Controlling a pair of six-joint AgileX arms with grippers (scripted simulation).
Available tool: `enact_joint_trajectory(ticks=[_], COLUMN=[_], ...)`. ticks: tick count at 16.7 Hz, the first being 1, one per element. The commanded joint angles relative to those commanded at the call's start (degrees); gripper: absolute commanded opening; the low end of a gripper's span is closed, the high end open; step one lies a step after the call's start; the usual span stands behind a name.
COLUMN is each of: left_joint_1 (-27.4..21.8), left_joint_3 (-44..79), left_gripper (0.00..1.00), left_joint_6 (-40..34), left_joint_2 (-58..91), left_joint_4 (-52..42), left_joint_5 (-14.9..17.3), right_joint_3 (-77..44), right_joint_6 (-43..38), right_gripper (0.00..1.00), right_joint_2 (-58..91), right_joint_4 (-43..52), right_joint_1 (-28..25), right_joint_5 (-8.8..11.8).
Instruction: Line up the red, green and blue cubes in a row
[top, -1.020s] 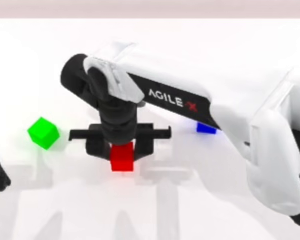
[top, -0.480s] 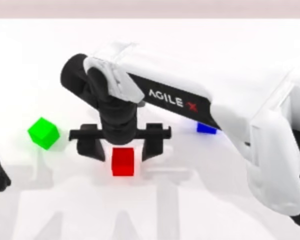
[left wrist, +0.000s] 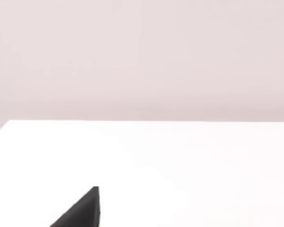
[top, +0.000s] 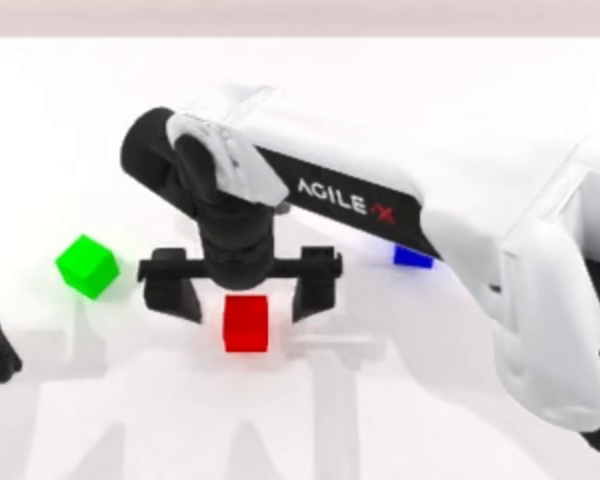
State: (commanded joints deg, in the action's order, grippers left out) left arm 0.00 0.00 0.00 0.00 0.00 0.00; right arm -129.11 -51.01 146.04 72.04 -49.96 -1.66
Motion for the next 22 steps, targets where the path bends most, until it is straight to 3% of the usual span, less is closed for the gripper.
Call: enact_joint_trajectory(ticks=[12,18,22], left_joint_1=[0.0,-0.06,-0.73], left_joint_3=[0.0,0.37,5.81], left_gripper=[1.0,1.0,1.0], left_joint_6=[0.0,0.11,1.67], left_joint_2=[0.0,0.37,5.95], left_joint_4=[0.0,-0.27,-4.12], left_joint_5=[0.0,0.02,0.17], right_joint_3=[-21.63,-21.22,-14.18], right_joint_6=[-0.12,0.19,4.15], right_gripper=[1.0,1.0,1.0], right_joint_2=[3.04,2.28,-5.75], right_joint_4=[18.59,18.22,13.32], right_joint_1=[-0.66,-0.13,2.73], right_joint_5=[-0.04,-0.23,-2.53])
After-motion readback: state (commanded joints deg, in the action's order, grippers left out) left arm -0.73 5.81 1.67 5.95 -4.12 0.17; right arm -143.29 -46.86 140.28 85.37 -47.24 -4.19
